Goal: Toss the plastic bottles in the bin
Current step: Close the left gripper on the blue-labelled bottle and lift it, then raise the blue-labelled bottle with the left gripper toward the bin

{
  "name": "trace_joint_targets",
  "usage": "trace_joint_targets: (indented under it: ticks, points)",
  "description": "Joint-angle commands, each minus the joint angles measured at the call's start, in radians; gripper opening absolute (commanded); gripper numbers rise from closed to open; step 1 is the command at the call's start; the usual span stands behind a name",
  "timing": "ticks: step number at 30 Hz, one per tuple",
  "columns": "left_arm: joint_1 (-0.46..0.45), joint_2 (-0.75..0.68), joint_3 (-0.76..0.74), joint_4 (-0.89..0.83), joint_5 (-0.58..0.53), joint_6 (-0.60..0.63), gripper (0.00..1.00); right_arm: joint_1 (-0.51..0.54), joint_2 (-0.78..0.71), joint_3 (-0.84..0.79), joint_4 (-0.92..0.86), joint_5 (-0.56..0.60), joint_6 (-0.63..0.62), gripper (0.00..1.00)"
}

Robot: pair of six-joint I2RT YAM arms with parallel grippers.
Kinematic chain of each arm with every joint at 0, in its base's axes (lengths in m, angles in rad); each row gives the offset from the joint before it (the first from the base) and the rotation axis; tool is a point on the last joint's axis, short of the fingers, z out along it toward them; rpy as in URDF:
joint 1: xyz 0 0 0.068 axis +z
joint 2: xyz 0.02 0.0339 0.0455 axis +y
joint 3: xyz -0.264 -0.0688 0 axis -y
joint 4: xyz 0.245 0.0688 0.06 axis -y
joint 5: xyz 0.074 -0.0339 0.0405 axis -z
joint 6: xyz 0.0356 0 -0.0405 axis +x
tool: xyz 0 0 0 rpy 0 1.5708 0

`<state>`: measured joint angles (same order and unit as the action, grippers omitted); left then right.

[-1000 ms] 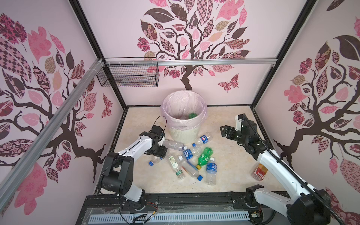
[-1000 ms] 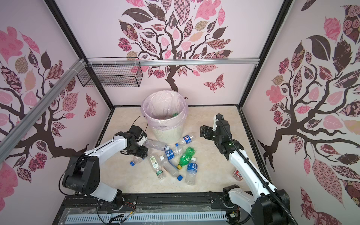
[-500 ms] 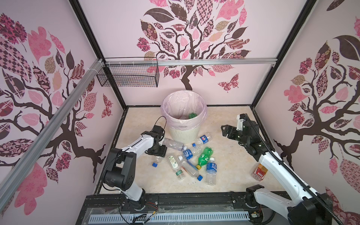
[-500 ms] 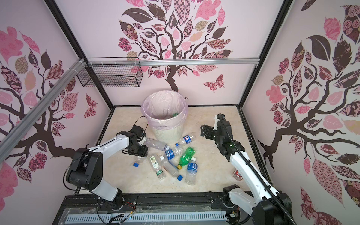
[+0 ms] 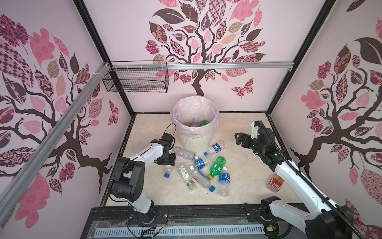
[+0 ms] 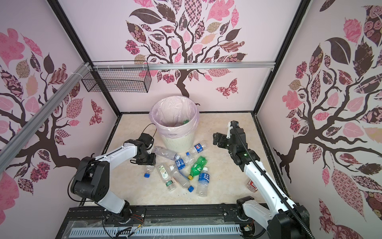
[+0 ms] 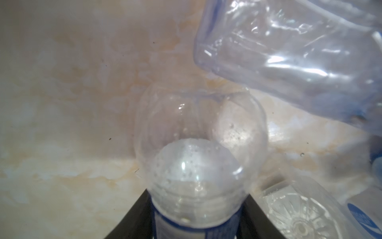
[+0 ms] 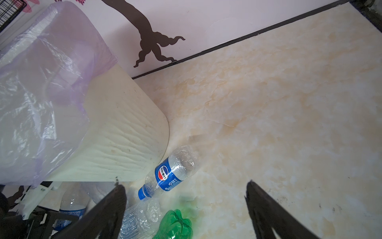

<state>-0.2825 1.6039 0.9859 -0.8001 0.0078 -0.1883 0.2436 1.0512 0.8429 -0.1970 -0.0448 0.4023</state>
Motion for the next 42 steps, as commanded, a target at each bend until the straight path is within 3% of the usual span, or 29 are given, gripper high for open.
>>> trace_joint_targets:
  ticks: [1,8,18,24,35,42]
  points:
    - [-0.005,-0.036,-0.016,0.017,-0.008,-0.023,0.54,0.000,-0.034,0.003,0.006,0.019,-0.016,0.92]
    - [-0.004,-0.102,-0.026,0.009,-0.040,-0.034,0.51,0.000,-0.036,0.004,0.010,0.014,-0.008,0.92]
    - [-0.003,-0.302,-0.015,-0.023,-0.160,-0.047,0.51,0.000,-0.030,0.004,0.008,0.006,0.000,0.92]
    - [0.006,-0.437,-0.033,0.012,-0.177,-0.047,0.51,0.000,-0.032,0.012,-0.009,-0.027,-0.008,0.92]
    - [0.119,-0.725,-0.060,0.205,0.152,-0.026,0.54,0.000,-0.053,0.021,-0.027,-0.098,-0.005,0.92]
    - [0.126,-0.826,-0.027,0.271,0.296,0.000,0.54,0.000,-0.054,0.006,-0.053,-0.112,-0.009,0.92]
